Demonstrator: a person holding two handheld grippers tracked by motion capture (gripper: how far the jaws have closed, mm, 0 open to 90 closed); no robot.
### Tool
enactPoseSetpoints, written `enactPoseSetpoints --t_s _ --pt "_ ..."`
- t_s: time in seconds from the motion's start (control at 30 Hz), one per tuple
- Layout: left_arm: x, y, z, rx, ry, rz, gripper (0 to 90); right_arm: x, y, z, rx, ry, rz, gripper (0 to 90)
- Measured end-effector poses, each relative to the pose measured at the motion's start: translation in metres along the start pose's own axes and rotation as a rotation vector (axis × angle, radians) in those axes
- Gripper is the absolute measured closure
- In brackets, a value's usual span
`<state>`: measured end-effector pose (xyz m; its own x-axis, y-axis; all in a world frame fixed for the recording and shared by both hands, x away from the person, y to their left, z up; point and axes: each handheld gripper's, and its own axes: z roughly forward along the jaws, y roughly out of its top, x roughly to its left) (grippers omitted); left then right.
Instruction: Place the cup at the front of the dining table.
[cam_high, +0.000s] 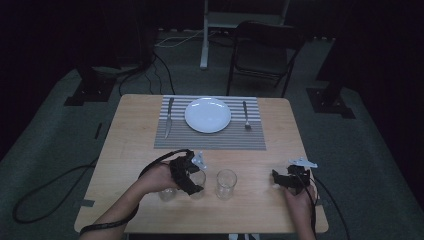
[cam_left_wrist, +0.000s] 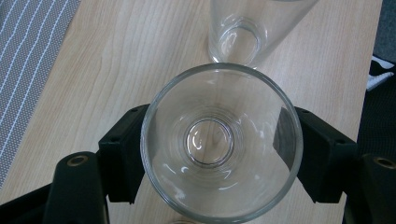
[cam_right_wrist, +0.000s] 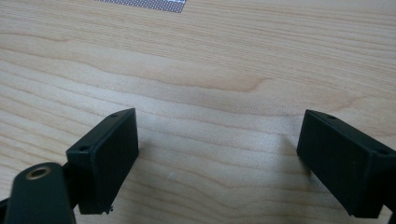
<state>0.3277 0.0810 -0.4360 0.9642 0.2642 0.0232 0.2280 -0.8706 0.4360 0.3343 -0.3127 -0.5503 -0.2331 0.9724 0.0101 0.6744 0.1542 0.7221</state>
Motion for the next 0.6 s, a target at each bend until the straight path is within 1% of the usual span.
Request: enactPoseSetpoints --t_s 0.07,0.13,0.23,0.3,0.33,0.37,0.4,0.43,0.47,0.5,0.53,0.57,0.6 --pt "0.000 0.001 -0.001 -0.008 0.005 -0.003 28.7 0.000 0.000 0.000 0.000 0.000 0.000 12.4" --pt "0.001 0.001 -0.003 -0.021 0.019 -0.004 28.8 0.000 0.000 0.000 0.000 0.000 0.000 12.4" --pt "0.006 0.002 -0.007 -0.038 0.026 -0.037 28.8 0.000 0.000 0.000 0.000 0.000 -0.001 12.5" --pt "0.009 0.003 -0.010 -0.035 0.044 -0.056 28.8 0.000 0.000 0.000 0.000 0.000 0.000 12.4" --pt "0.011 0.003 -0.011 -0.042 0.054 -0.068 28.8 0.000 0.000 0.000 0.000 0.000 -0.001 12.4" --pt "0.016 0.004 -0.013 -0.035 0.073 -0.094 28.8 0.000 0.000 0.000 0.000 0.000 -0.001 12.4" --pt "0.018 0.004 -0.014 -0.035 0.085 -0.095 28.8 0.000 0.000 0.000 0.000 0.000 -0.001 12.4" --pt "0.018 0.004 -0.014 -0.035 0.085 -0.095 28.8 0.000 0.000 0.000 0.000 0.000 -0.001 12.4" --pt "0.021 0.004 -0.015 -0.032 0.094 -0.109 28.8 0.000 0.000 0.000 0.000 0.000 -0.001 12.4" --pt "0.027 0.004 -0.017 -0.039 0.105 -0.130 28.8 0.000 0.000 0.000 0.000 0.000 0.000 12.4" --pt "0.027 0.004 -0.017 -0.039 0.105 -0.130 28.8 0.000 0.000 0.000 0.000 0.000 0.000 12.4" --pt "0.030 0.005 -0.018 -0.042 0.110 -0.146 28.8 0.000 0.000 0.000 0.000 0.000 0.002 12.5" --pt "0.036 0.005 -0.021 -0.047 0.129 -0.157 28.8 0.000 0.000 0.000 0.000 0.000 0.002 12.4"
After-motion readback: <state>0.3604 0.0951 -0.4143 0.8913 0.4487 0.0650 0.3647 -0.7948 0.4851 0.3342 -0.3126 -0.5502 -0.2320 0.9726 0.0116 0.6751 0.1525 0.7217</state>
